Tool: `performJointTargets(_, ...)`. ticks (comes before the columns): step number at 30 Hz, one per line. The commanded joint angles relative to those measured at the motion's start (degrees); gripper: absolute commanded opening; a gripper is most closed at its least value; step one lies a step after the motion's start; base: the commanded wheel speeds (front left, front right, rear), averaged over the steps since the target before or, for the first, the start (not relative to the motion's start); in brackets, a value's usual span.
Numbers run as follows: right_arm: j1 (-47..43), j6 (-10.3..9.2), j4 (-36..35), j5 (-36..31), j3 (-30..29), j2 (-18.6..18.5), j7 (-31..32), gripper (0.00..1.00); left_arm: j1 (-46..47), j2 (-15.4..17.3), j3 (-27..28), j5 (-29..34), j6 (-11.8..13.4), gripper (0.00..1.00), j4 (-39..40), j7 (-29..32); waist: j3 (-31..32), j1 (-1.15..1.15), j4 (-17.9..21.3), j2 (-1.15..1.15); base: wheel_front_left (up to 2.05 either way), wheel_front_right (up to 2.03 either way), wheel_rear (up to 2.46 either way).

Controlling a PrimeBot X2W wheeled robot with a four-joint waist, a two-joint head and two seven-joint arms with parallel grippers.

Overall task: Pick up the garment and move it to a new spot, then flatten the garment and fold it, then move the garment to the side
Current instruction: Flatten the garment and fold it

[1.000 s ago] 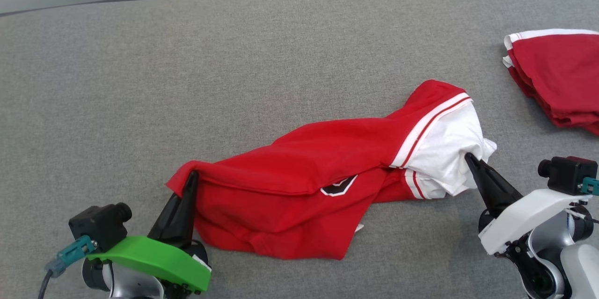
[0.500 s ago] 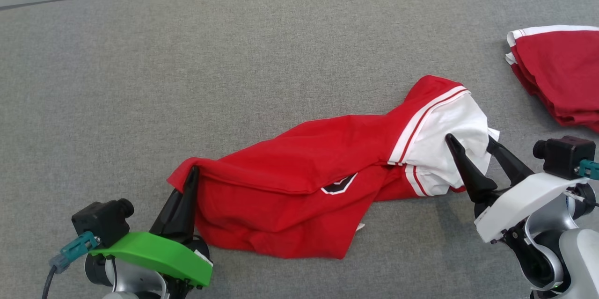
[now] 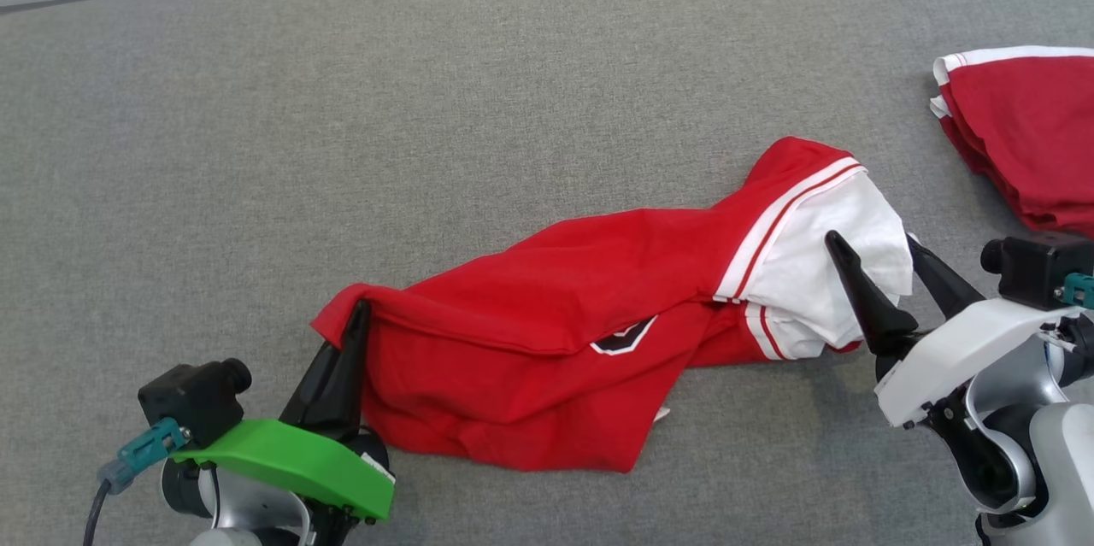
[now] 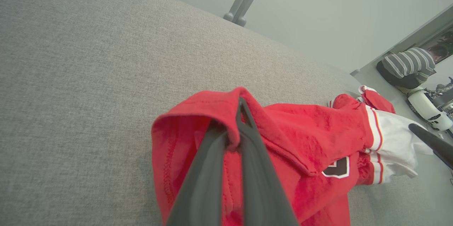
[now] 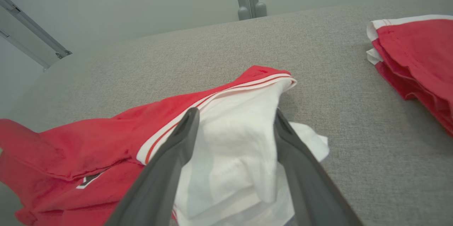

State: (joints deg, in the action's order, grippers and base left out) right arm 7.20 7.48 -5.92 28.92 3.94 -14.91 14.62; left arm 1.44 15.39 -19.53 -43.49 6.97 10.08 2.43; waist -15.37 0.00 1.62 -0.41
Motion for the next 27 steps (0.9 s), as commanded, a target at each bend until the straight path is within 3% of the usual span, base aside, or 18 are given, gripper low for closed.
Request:
performJointTargets(1, 0.64, 0.02, 0.50, -0.28, -0.38, 0.35, 0.21, 0.32, 0.74, -0.06, 0.00, -0.27, -0.40, 0.00, -0.20, -0.29, -0.01, 0.00, -0.11, 0.41, 0.00, 0.00, 0.00)
performJointTargets(2, 0.81, 0.02, 0.91, -0.51, -0.42, 0.32, 0.50, 0.07, 0.72, -0.07, 0.00, -0.30, -0.38, 0.00, -0.25, -0.33, 0.02, 0.00, -0.17, 0.41, 0.00, 0.00, 0.00)
performJointTargets(3, 0.98, 0.02, 1.26, -0.43, -0.61, 0.51, 0.78, 0.00, 0.70, -0.06, -0.04, -0.33, -0.38, 0.00, -0.27, -0.35, 0.08, 0.00, -0.22, 0.41, 0.00, 0.00, 0.00)
performJointTargets(8, 1.64, 0.02, 1.59, 1.29, -1.57, 1.19, 2.58, 0.00, 0.82, 0.35, 0.15, -0.54, -0.35, 0.00, -0.18, -0.31, 0.56, 0.00, -0.49, 0.41, 0.00, 0.00, 0.00)
performJointTargets(16, 7.88, 0.02, -5.01, 8.54, -8.84, 4.11, 5.12, 0.00, 3.82, 2.40, 1.78, -0.47, -0.28, 0.00, 4.03, 1.30, -2.12, 0.00, -0.77, 0.41, 0.00, 0.00, 0.00)
performJointTargets(22, 22.19, 0.02, -7.63, 10.42, -18.03, 6.20, 12.13, 0.00, 13.49, 6.21, 3.43, 0.26, -1.41, 0.00, 7.80, 5.92, -7.33, 0.00, -3.04, 0.41, 0.00, 0.00, 0.00)
performJointTargets(27, 40.42, 0.02, -3.12, 5.37, -23.75, 8.55, 18.76, 0.00, 28.60, 8.92, 5.03, -0.04, -2.70, 0.00, 7.59, 11.93, -13.59, 0.00, -5.68, 0.41, 0.00, 0.00, 0.00)
